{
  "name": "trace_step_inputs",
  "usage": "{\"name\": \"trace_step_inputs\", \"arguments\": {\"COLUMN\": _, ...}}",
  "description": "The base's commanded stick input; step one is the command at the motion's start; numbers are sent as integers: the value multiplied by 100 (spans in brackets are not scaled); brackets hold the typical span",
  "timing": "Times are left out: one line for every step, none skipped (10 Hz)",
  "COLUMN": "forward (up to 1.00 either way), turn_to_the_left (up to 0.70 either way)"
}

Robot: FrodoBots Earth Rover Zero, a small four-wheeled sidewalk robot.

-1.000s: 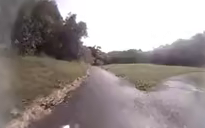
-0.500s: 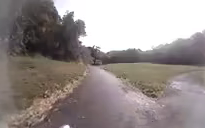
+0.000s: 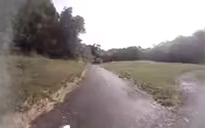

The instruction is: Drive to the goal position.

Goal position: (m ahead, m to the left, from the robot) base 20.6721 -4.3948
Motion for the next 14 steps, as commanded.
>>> {"name": "trace_step_inputs", "arguments": {"forward": 100, "turn_to_the_left": 0}}
{"name": "trace_step_inputs", "arguments": {"forward": 100, "turn_to_the_left": 0}}
{"name": "trace_step_inputs", "arguments": {"forward": 100, "turn_to_the_left": 0}}
{"name": "trace_step_inputs", "arguments": {"forward": 100, "turn_to_the_left": 0}}
{"name": "trace_step_inputs", "arguments": {"forward": 100, "turn_to_the_left": 0}}
{"name": "trace_step_inputs", "arguments": {"forward": 100, "turn_to_the_left": 0}}
{"name": "trace_step_inputs", "arguments": {"forward": 100, "turn_to_the_left": 0}}
{"name": "trace_step_inputs", "arguments": {"forward": 100, "turn_to_the_left": 0}}
{"name": "trace_step_inputs", "arguments": {"forward": 100, "turn_to_the_left": 0}}
{"name": "trace_step_inputs", "arguments": {"forward": 100, "turn_to_the_left": 0}}
{"name": "trace_step_inputs", "arguments": {"forward": 100, "turn_to_the_left": 0}}
{"name": "trace_step_inputs", "arguments": {"forward": 100, "turn_to_the_left": 0}}
{"name": "trace_step_inputs", "arguments": {"forward": 100, "turn_to_the_left": 0}}
{"name": "trace_step_inputs", "arguments": {"forward": 100, "turn_to_the_left": 0}}
